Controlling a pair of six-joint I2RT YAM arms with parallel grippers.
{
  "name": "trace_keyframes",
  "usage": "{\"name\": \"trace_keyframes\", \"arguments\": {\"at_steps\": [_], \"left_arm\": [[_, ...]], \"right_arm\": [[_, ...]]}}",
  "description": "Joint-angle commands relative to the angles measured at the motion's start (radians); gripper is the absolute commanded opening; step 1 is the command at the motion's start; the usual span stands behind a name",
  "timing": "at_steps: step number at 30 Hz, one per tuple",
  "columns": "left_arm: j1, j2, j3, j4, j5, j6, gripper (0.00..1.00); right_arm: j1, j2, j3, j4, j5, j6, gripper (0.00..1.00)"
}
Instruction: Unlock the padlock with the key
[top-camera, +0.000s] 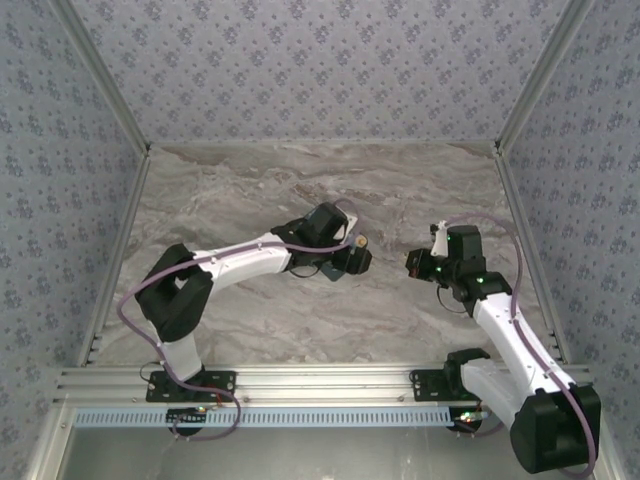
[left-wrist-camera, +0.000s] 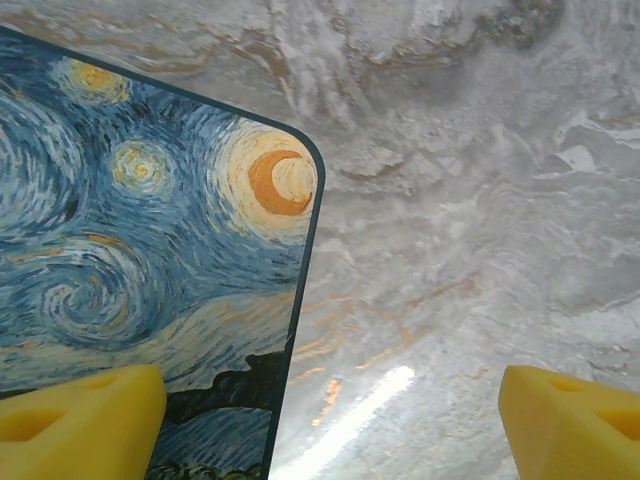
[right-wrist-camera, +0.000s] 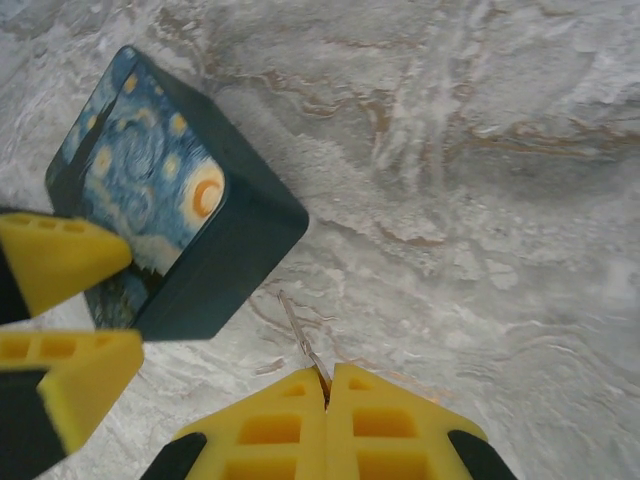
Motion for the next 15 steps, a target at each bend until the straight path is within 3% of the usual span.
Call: {"name": "trace_keyframes", "arguments": {"at_steps": [1, 15], "left_arm": [[-0.035, 0.012, -0.017, -0.028, 0.023, -0.06, 0.87], [-0.042, 0.144, 0.146, 0.003, 0.079, -0.023, 0.87]], "right_arm": [[-0.041, -0.012, -0.006, -0.057, -0.037, 0.013, 0.0], [-0.094, -0.025, -0.027, -0.024, -0.114, 0.026, 0.0]]}}
